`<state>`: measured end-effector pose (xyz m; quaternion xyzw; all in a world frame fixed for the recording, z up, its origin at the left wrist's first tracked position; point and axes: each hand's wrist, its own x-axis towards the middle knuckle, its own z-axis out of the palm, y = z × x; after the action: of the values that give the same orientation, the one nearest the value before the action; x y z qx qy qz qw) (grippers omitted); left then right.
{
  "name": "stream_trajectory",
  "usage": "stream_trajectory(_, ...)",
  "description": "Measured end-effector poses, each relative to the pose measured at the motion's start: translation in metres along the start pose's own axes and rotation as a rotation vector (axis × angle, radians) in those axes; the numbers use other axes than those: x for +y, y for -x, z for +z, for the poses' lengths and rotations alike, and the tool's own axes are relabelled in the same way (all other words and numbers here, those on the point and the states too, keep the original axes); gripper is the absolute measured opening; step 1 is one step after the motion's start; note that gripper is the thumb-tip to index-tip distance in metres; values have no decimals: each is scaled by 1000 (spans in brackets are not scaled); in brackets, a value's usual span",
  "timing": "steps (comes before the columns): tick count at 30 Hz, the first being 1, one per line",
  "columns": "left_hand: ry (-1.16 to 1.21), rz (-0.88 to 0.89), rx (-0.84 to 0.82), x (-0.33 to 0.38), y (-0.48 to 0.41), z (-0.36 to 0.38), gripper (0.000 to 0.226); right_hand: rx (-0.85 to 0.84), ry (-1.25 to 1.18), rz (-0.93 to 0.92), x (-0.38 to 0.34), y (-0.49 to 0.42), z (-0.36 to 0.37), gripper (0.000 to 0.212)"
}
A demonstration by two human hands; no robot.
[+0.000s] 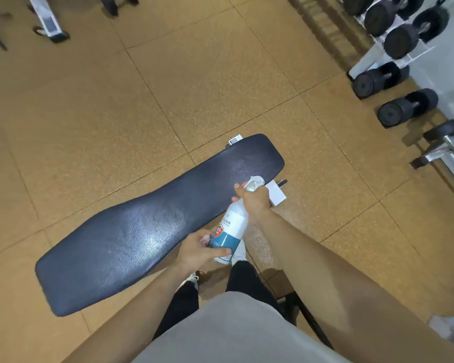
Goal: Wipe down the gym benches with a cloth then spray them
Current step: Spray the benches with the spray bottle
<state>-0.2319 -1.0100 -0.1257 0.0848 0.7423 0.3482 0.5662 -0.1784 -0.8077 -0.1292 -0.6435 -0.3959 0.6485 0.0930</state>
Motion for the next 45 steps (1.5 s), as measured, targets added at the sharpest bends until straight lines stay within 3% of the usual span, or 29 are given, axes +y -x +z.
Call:
stream_trajectory(5, 117, -10, 78, 25, -19, 28, 51, -77, -117, 21, -26, -38, -13, 31)
stream_trajectory(8, 173, -2, 124, 42, -28, 43, 66, -60, -201, 33, -37, -56, -28, 26)
stream_trajectory(11, 216, 13, 113, 53, -32, 55, 71, -4, -161, 59, -43, -67, -41, 19)
stream_trajectory(14, 273, 4, 85, 55, -31, 61, 62, 1, -118, 49, -46, -71, -44, 21)
stream_trajectory(16, 307, -9, 97, 50, -25, 63, 56, -51, -118, 54, -47, -66, -41, 20)
stream_trajectory(20, 372, -38, 145, 34, -6, 56, 74, -168, -113, 62, -40, -50, -21, 25)
stream_trajectory(26, 459, -45, 239, -15, 33, 25, 56, -199, 92, 32, -6, -9, 41, 25)
stream_trajectory(31, 562, -32, 297, -69, 71, -10, 55, -297, 147, 15, 30, 40, 93, 25)
stream_trajectory(38, 697, -38, 390, -169, 130, -57, 62, -302, 325, -55, 106, 127, 170, 25)
stream_trajectory(41, 737, -39, 417, -208, 159, -75, 50, -378, 347, -67, 138, 166, 198, 23)
stream_trajectory(45, 806, -46, 486, -253, 196, -97, 52, -404, 425, -99, 178, 215, 233, 21)
